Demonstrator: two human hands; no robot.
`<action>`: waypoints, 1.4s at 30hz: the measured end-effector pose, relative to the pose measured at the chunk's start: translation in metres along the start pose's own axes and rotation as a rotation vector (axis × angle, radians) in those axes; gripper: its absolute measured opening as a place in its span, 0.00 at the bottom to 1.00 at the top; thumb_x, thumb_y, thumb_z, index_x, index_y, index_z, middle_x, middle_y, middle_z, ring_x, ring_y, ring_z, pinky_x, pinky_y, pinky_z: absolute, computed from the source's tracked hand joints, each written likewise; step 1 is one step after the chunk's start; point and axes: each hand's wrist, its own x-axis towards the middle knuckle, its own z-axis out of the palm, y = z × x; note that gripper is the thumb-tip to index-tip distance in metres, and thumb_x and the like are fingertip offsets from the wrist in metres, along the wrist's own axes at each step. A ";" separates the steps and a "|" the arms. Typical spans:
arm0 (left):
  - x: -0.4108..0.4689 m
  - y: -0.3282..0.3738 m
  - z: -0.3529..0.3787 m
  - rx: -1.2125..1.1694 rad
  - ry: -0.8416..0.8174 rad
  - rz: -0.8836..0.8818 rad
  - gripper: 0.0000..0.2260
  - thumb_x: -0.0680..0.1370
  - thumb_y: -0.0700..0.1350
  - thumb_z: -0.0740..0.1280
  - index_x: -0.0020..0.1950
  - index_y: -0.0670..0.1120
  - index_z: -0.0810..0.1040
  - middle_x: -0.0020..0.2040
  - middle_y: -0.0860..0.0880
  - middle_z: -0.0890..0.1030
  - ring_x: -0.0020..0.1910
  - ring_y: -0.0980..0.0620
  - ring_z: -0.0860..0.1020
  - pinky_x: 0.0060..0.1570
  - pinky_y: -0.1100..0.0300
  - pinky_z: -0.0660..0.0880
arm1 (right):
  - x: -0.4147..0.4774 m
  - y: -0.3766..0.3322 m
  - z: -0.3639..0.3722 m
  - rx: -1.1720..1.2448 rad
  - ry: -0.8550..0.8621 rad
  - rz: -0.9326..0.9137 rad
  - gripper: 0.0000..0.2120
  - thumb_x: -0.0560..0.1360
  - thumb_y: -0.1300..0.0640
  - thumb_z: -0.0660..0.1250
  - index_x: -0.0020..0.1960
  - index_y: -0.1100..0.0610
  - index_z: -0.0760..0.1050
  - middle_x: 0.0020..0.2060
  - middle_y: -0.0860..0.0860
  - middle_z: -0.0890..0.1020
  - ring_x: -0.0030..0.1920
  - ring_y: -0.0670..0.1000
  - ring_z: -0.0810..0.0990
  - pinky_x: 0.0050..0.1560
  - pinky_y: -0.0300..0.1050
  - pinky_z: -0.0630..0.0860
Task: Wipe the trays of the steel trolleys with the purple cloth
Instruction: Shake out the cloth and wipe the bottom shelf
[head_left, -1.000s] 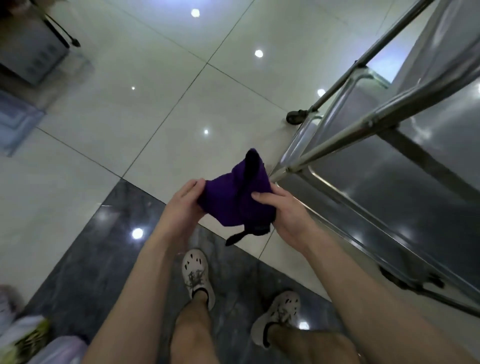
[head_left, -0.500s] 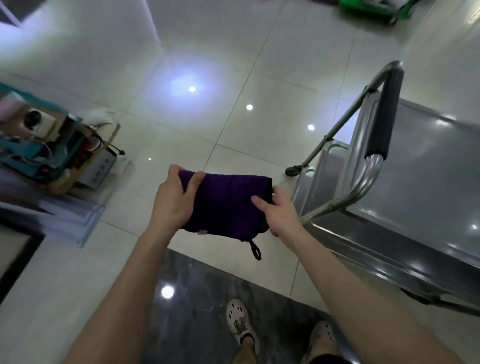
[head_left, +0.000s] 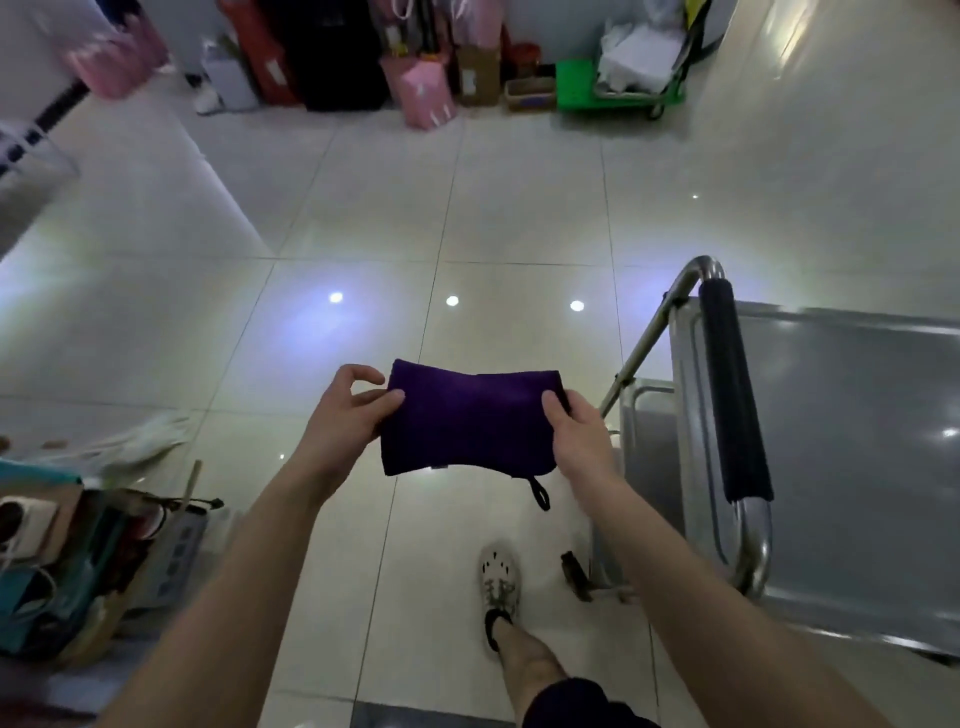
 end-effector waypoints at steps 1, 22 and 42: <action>0.023 0.011 -0.003 0.016 -0.013 0.014 0.09 0.84 0.44 0.72 0.61 0.48 0.75 0.54 0.47 0.89 0.49 0.49 0.86 0.53 0.50 0.83 | 0.021 -0.008 0.007 0.010 0.021 0.001 0.11 0.88 0.44 0.60 0.57 0.47 0.79 0.54 0.47 0.86 0.55 0.51 0.85 0.49 0.47 0.81; 0.495 0.277 0.155 0.525 -0.577 0.405 0.06 0.88 0.52 0.63 0.58 0.53 0.77 0.53 0.49 0.87 0.52 0.45 0.85 0.54 0.46 0.82 | 0.324 -0.208 -0.035 0.038 0.577 -0.117 0.09 0.85 0.46 0.69 0.59 0.50 0.76 0.49 0.49 0.87 0.49 0.53 0.87 0.53 0.60 0.85; 0.660 0.413 0.583 0.939 -1.345 0.513 0.08 0.84 0.45 0.73 0.62 0.51 0.81 0.54 0.45 0.87 0.52 0.49 0.89 0.55 0.47 0.85 | 0.474 -0.187 -0.247 -0.068 1.252 0.099 0.10 0.85 0.48 0.69 0.64 0.44 0.72 0.50 0.49 0.86 0.43 0.54 0.84 0.45 0.54 0.81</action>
